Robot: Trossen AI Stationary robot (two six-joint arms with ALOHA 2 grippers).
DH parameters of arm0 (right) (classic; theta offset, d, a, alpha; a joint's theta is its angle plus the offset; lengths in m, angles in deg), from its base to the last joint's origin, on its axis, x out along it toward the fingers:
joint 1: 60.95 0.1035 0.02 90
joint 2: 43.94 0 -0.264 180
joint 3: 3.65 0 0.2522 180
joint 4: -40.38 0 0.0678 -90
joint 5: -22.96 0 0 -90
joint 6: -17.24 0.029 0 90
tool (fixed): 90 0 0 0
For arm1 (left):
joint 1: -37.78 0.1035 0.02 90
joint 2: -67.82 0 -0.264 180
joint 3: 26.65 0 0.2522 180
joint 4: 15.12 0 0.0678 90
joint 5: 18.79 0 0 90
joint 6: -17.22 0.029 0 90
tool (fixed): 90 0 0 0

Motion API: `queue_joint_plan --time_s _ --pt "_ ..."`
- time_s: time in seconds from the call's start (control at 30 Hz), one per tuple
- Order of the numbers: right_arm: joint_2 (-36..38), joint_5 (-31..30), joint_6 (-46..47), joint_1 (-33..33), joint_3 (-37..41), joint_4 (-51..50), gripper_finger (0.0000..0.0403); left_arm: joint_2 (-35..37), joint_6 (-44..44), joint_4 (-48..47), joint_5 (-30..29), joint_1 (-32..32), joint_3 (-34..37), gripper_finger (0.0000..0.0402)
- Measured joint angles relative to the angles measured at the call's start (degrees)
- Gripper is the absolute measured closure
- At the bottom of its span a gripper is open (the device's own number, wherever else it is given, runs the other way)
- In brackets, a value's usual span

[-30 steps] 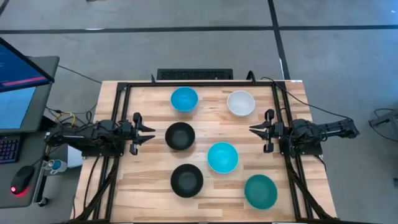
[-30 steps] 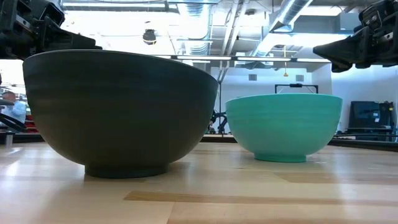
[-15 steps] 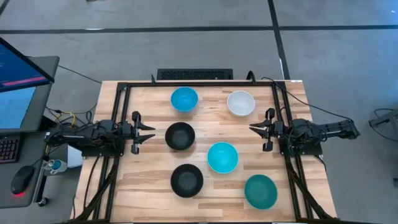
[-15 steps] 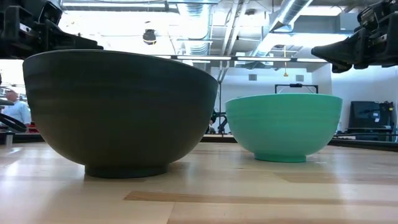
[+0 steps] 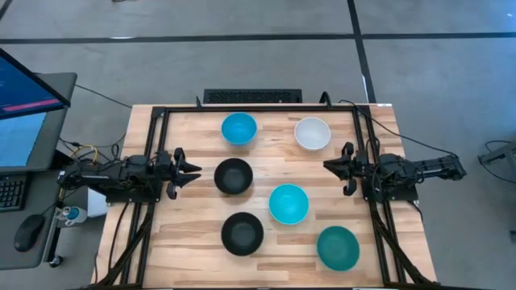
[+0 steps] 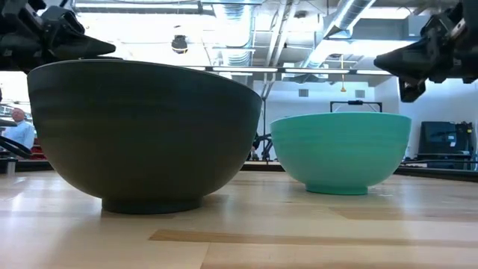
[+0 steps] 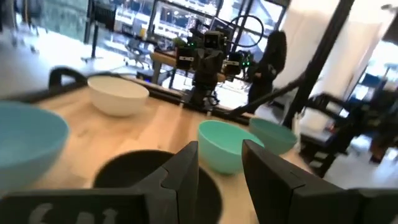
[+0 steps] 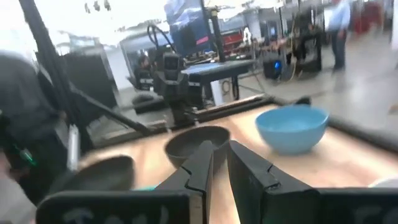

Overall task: Nest bowls inside each other
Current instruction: Stack the white bowl on top of the light blue bowl

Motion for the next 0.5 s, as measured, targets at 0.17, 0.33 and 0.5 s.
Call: queue_joint_plan --time_s 0.17,0.33,0.5 --pt "0.0 -0.16 4.23 -0.4 0.0 1.37 0.033 -0.02 -0.38 1.33 -3.94 0.0 0.0 0.0287" --pt "0.0 -0.14 4.2 -0.4 0.0 9.17 0.033 -0.02 1.02 5.6 -4.19 0.0 -0.13 0.0287" --pt "0.0 0.04 3.79 -0.4 -0.02 16.17 0.033 -0.02 3.75 8.87 -4.74 0.0 -1.28 0.0287"
